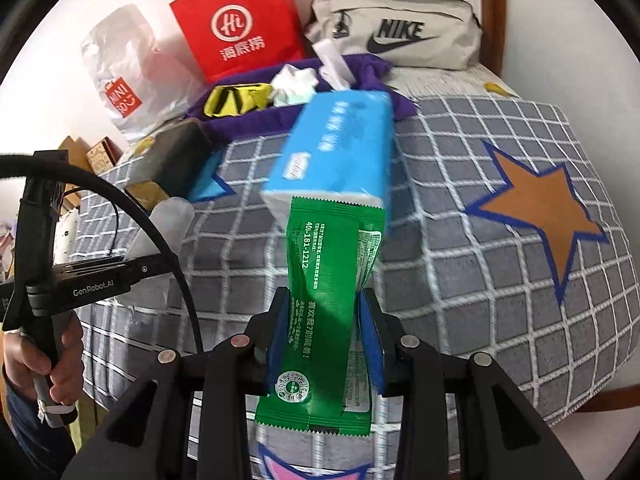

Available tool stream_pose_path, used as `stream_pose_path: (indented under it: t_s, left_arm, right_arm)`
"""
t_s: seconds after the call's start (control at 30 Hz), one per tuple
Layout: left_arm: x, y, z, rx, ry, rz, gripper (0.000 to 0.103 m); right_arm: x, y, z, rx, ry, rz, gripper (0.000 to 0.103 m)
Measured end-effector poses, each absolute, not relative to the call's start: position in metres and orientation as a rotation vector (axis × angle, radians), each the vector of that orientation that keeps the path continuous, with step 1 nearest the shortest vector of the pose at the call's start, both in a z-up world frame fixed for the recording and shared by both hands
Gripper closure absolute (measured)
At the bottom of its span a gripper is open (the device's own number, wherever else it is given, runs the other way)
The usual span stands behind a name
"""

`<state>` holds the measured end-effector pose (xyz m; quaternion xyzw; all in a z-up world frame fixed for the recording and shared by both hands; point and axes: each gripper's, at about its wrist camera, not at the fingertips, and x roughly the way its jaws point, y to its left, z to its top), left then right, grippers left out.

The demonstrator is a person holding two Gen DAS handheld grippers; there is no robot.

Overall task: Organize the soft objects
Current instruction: 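Carry the green packet and mesh bag over the purple towel with both grippers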

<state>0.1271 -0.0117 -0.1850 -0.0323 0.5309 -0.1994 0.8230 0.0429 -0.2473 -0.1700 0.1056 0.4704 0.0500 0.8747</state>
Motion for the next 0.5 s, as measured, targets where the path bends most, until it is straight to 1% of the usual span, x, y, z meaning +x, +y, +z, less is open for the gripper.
stream_pose_path:
  t_s: [0.2, 0.5]
  left_arm:
    - [0.128, 0.002, -0.171, -0.109, 1.122, -0.445, 0.088]
    - [0.131, 0.014, -0.151, -0.126, 1.109, -0.466, 0.088]
  right_arm:
    - [0.062, -0.221, -0.150, 0.191, 0.958, 0.164, 0.068]
    - [0.080, -0.209, -0.141, 0.181, 0.962, 0.193, 0.068]
